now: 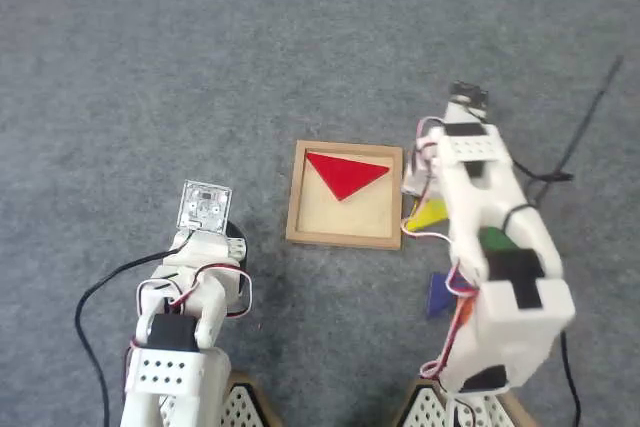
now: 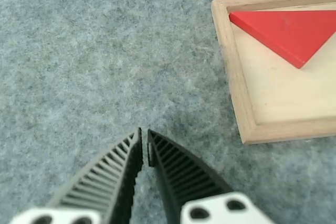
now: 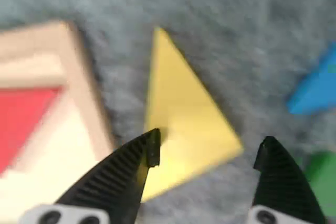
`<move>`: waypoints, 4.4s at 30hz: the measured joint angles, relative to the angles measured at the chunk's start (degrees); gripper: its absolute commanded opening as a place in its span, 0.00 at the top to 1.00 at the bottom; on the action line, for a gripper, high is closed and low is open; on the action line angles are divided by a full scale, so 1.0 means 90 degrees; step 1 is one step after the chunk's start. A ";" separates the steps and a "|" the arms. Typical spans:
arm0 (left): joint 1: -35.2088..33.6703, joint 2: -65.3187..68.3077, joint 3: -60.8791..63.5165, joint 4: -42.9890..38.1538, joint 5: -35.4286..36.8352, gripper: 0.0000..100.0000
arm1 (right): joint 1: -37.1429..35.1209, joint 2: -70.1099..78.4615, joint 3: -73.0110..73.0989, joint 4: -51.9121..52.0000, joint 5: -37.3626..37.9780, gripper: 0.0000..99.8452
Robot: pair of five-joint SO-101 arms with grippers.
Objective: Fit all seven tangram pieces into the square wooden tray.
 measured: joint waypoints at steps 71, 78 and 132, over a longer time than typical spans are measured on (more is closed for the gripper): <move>0.0000 0.0000 0.0000 0.0000 0.0000 0.98 | 0.0010 -0.0664 0.0908 0.0195 0.0889 0.71; 0.0000 0.0000 0.0000 0.0000 0.0000 0.98 | 0.0000 -0.0234 0.0449 0.0215 0.0899 0.71; -0.0010 0.0000 0.0000 0.0000 0.0000 0.98 | -0.0352 -0.0254 0.1026 0.0664 0.1182 0.76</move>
